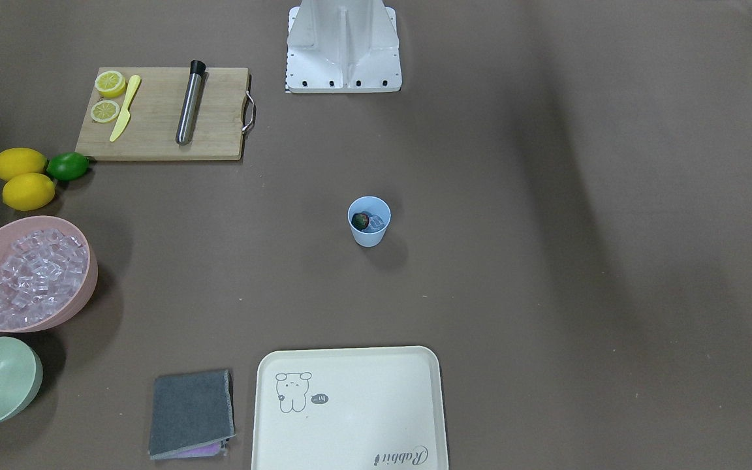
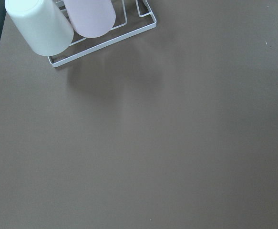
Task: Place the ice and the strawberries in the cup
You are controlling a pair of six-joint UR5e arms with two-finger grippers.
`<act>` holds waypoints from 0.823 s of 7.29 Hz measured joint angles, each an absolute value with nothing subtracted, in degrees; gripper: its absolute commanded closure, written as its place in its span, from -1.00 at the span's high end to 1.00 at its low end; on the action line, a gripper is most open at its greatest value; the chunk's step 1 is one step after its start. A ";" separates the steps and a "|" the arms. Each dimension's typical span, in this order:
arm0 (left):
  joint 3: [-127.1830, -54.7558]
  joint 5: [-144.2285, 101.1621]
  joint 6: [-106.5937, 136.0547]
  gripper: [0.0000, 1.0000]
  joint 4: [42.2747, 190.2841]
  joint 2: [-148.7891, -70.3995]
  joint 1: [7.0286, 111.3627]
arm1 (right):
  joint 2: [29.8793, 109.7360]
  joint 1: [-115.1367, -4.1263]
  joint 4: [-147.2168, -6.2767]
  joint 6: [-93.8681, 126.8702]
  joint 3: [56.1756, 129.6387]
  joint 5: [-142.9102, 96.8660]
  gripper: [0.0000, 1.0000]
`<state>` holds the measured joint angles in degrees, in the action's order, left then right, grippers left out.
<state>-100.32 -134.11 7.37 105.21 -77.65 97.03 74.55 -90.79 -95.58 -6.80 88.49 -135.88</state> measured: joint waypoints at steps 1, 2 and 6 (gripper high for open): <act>-100.28 -134.12 7.43 0.95 105.19 -78.21 96.91 | 74.95 -90.79 -95.53 -6.83 88.49 -135.96 0.98; -100.39 -134.12 7.52 0.95 105.15 -78.52 96.82 | 75.26 -90.79 -95.53 -6.85 88.48 -136.06 0.98; -100.50 -134.23 8.15 0.95 105.20 -78.83 96.70 | 76.28 -90.87 -95.41 -6.85 88.71 -136.32 0.98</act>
